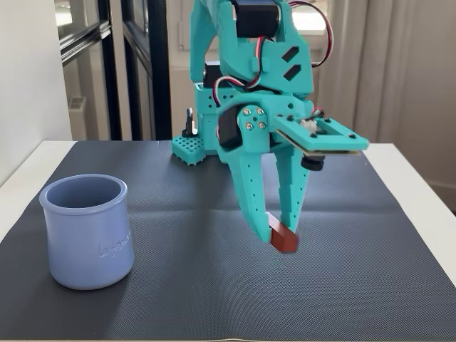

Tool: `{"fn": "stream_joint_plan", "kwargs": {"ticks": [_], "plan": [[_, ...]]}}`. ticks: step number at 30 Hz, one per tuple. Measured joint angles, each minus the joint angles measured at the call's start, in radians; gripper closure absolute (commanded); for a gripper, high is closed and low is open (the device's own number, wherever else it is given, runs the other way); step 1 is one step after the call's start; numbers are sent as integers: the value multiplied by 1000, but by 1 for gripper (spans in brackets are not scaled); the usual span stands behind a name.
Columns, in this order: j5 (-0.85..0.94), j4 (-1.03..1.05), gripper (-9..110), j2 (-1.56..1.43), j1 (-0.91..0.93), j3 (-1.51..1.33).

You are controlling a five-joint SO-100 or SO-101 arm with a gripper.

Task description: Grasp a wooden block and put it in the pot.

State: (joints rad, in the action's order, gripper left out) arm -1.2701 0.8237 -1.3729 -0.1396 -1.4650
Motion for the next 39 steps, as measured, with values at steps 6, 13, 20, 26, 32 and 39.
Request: {"fn": "stream_joint_plan", "kwargs": {"ticks": [6, 13, 20, 26, 32, 39], "plan": [[167, 101, 101, -107, 129, 0], [299, 181, 101, -146, 284, 0], [357, 184, 101, -146, 405, -28], [390, 184, 101, -150, 469, -61], [390, 184, 101, -150, 477, -66], [390, 184, 88, -150, 476, -67]]}}
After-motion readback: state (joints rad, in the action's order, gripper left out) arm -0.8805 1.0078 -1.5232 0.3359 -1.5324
